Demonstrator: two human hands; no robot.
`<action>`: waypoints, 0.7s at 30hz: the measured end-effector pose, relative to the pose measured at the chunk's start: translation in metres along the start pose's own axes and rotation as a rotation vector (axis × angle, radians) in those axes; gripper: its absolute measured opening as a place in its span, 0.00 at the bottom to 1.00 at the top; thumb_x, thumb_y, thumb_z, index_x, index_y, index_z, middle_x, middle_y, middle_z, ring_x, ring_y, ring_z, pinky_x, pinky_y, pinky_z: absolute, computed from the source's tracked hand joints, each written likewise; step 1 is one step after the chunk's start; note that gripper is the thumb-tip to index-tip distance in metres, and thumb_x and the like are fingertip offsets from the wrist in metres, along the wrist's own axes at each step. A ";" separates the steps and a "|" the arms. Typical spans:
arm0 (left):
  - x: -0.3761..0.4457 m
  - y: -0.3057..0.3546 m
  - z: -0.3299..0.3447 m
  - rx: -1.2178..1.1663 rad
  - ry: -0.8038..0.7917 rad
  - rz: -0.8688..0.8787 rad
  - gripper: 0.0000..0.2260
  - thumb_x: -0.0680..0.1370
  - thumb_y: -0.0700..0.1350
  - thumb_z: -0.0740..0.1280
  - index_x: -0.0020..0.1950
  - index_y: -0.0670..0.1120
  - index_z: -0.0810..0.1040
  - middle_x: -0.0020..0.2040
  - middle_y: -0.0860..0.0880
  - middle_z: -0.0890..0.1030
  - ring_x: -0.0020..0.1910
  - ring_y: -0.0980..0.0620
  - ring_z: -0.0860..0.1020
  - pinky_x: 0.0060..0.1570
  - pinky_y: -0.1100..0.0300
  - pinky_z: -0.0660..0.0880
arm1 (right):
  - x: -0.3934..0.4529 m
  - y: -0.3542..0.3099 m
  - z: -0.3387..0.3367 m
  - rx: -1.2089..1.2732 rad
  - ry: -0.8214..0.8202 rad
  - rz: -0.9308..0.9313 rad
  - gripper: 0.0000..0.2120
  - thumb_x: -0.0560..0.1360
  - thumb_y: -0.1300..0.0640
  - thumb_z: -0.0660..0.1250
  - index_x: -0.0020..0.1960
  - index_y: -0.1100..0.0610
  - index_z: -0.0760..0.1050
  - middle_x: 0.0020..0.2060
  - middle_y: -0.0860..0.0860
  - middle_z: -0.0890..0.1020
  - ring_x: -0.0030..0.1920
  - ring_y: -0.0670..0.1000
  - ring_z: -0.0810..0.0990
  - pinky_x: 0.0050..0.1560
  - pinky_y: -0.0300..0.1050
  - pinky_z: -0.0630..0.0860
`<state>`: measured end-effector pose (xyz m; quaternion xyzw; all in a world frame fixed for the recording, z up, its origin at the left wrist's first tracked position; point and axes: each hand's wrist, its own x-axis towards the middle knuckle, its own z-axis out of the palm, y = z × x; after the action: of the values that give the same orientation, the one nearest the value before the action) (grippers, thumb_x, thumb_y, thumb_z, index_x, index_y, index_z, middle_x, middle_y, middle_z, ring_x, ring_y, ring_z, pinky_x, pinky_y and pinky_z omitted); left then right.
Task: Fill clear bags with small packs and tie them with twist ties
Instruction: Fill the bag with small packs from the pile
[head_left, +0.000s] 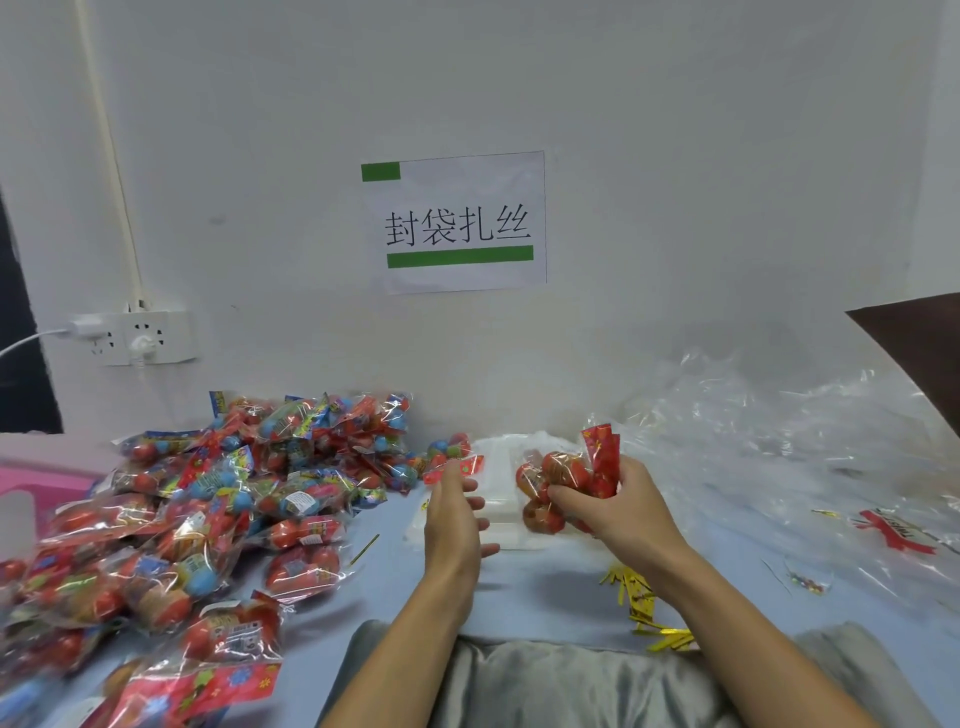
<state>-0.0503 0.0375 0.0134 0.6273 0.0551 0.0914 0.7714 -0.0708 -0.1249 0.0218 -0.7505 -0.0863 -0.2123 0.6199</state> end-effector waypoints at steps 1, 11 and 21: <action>0.000 0.001 -0.001 -0.004 0.017 0.004 0.22 0.83 0.59 0.53 0.56 0.42 0.75 0.53 0.42 0.77 0.50 0.44 0.76 0.47 0.47 0.78 | 0.002 0.003 -0.001 -0.016 0.026 0.013 0.11 0.68 0.59 0.79 0.37 0.56 0.77 0.42 0.54 0.81 0.43 0.52 0.81 0.44 0.43 0.79; 0.003 0.003 -0.004 0.015 -0.022 0.053 0.13 0.83 0.52 0.58 0.54 0.44 0.77 0.53 0.44 0.78 0.48 0.47 0.77 0.42 0.53 0.77 | 0.000 0.016 -0.003 -0.117 -0.183 0.042 0.11 0.67 0.58 0.78 0.47 0.51 0.80 0.36 0.44 0.86 0.39 0.44 0.84 0.43 0.41 0.80; 0.000 0.009 -0.013 0.205 -0.136 0.179 0.21 0.72 0.58 0.74 0.63 0.55 0.75 0.55 0.52 0.77 0.52 0.54 0.79 0.39 0.61 0.74 | -0.011 -0.005 0.002 -0.181 -0.406 -0.120 0.11 0.64 0.58 0.75 0.43 0.50 0.77 0.35 0.45 0.83 0.35 0.42 0.80 0.40 0.36 0.76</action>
<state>-0.0530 0.0516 0.0199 0.7100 -0.0444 0.1113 0.6939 -0.0821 -0.1202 0.0210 -0.8238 -0.2344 -0.1002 0.5064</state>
